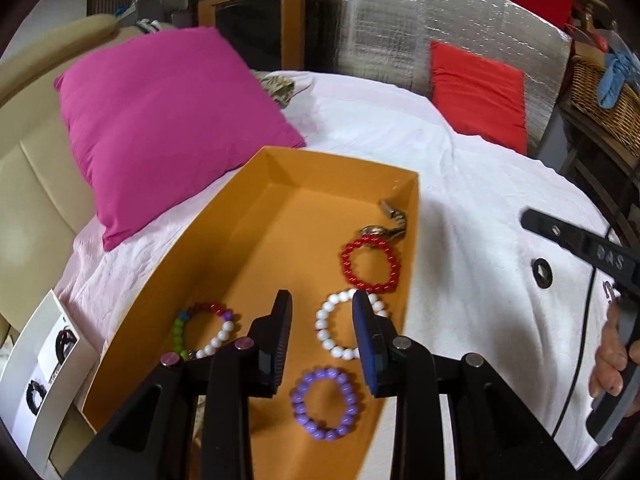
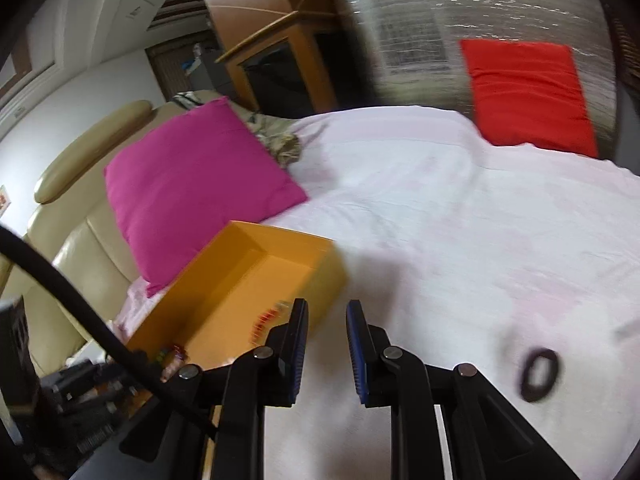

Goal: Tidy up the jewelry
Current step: 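Open the left tool over the orange box while the right tool opens releasing the red bracelet, then move the open left tool to the black hair tie while the right tool moves to the silver bangle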

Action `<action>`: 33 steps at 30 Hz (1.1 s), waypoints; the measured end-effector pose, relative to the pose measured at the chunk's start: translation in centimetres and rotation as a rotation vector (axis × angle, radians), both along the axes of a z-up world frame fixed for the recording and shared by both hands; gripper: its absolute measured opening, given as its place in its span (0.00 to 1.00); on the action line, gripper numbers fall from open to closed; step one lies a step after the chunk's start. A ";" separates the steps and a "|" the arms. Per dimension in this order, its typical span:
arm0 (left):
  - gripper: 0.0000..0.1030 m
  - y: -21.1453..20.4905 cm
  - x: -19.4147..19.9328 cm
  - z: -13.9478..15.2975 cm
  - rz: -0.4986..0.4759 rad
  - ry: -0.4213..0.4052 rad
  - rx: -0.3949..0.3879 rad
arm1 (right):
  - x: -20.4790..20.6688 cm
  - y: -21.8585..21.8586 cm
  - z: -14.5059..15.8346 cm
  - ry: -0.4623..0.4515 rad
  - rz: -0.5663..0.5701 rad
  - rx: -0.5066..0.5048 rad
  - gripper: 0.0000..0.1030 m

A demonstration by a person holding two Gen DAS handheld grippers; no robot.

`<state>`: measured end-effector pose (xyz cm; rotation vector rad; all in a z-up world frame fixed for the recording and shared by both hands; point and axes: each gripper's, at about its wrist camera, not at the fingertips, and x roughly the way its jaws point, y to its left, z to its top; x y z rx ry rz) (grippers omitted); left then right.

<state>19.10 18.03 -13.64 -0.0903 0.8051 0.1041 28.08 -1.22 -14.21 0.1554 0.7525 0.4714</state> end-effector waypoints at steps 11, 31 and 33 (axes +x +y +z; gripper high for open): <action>0.30 -4.6 1.3 0.3 -0.058 -0.008 0.033 | -3.3 -9.8 -0.7 0.025 -0.111 -0.043 0.22; 0.41 -14.7 5.1 -2.2 -0.200 0.064 0.098 | -5.2 -24.8 -5.4 0.177 -0.398 0.088 0.22; 0.41 -15.8 5.6 -2.6 -0.218 0.076 0.098 | -5.3 -26.1 -5.2 0.177 -0.423 0.117 0.22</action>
